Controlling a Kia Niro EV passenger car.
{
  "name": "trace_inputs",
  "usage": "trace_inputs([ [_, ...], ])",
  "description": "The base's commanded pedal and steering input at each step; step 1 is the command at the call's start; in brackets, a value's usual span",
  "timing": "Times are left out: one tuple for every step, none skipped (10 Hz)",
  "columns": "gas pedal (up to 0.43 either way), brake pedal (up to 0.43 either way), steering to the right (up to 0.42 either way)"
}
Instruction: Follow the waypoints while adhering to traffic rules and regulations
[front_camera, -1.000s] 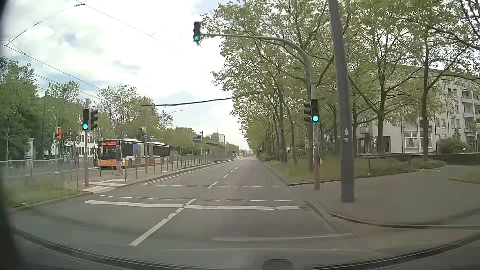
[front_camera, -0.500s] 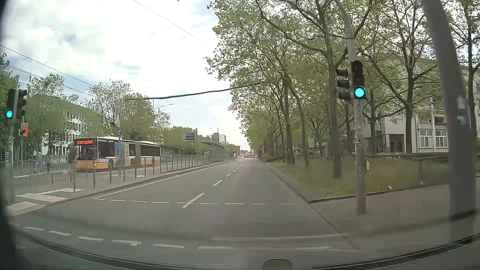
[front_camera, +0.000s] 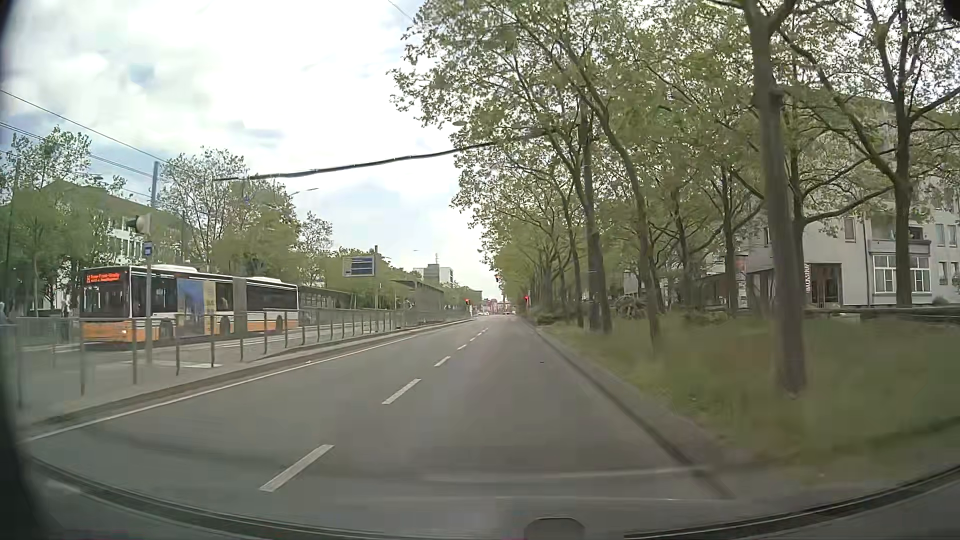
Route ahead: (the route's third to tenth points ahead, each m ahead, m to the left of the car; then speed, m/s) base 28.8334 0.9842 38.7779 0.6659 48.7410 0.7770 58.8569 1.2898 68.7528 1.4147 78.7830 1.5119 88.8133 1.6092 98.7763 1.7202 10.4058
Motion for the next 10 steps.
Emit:
trace_inputs([
  [0.240,0.030,0.001],
  [0.228,0.030,0.001],
  [0.228,0.030,0.001],
  [0.220,0.030,0.001],
  [0.209,0.030,0.001],
  [0.209,0.030,0.001],
  [0.197,0.030,0.001],
  [0.189,0.030,0.002],
  [0.189,0.030,0.001],
  [0.150,0.030,0.001],
])
